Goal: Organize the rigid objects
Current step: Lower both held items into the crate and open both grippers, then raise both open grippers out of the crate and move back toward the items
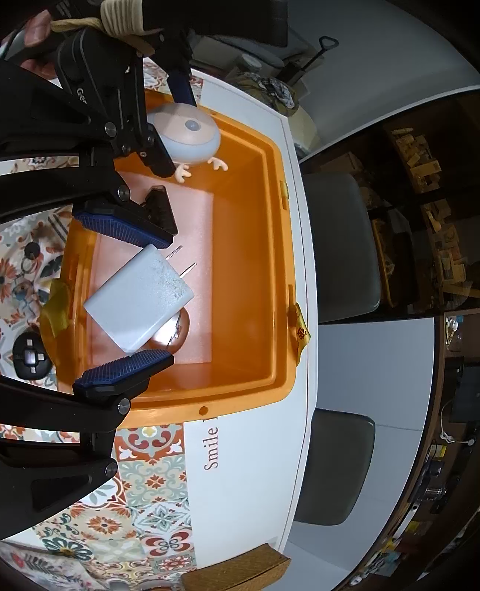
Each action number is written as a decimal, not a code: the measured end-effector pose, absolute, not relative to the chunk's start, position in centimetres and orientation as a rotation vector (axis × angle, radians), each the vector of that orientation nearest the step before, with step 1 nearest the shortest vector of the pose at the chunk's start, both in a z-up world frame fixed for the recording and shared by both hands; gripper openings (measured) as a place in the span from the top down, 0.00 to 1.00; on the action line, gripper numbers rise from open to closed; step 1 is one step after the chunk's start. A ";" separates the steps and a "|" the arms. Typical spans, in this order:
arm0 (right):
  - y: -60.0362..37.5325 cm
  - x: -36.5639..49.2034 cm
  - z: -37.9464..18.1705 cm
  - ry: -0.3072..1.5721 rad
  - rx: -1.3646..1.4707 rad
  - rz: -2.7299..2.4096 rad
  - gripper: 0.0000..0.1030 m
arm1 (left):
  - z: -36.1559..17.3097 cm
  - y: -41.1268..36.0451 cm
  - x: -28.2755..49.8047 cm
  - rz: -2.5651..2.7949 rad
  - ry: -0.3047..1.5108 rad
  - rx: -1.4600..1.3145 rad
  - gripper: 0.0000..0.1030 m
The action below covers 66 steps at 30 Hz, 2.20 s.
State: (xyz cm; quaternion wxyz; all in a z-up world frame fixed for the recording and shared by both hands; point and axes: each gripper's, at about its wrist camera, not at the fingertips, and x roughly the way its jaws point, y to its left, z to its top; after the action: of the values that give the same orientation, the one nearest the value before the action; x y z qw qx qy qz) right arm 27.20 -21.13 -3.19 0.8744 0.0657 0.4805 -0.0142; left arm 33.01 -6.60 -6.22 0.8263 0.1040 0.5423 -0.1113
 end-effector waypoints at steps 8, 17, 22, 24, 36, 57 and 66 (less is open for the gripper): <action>-21.3 27.2 -3.6 1.017 0.157 -0.027 0.45 | -4.5 -6.3 32.2 -0.193 1.074 0.263 0.09; -20.7 27.5 -3.8 1.024 0.152 -0.002 0.44 | -3.5 -4.6 31.2 -0.157 1.051 0.217 0.08; -20.4 27.3 -3.4 0.987 0.138 -0.028 0.26 | -3.1 -3.5 30.5 -0.142 1.036 0.199 0.08; -20.5 27.0 -3.1 0.981 0.133 -0.031 0.26 | -2.9 -3.3 30.0 -0.137 1.026 0.193 0.08; -21.3 23.7 -2.4 0.955 0.167 -0.033 0.26 | -1.9 -2.8 26.8 -0.155 1.003 0.150 0.08; -22.6 17.2 -1.5 0.886 0.166 -0.055 0.26 | -1.7 -3.5 21.2 -0.158 0.964 0.154 0.08; -23.4 15.4 -3.5 0.921 0.172 -0.064 0.26 | -3.7 -4.2 19.6 -0.184 1.029 0.131 0.08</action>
State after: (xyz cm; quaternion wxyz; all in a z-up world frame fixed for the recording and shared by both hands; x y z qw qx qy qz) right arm 15.44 -23.36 -3.50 0.8919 0.0829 0.4436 -0.0306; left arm 19.61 -4.18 -3.72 0.8644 0.0624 0.4912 -0.0876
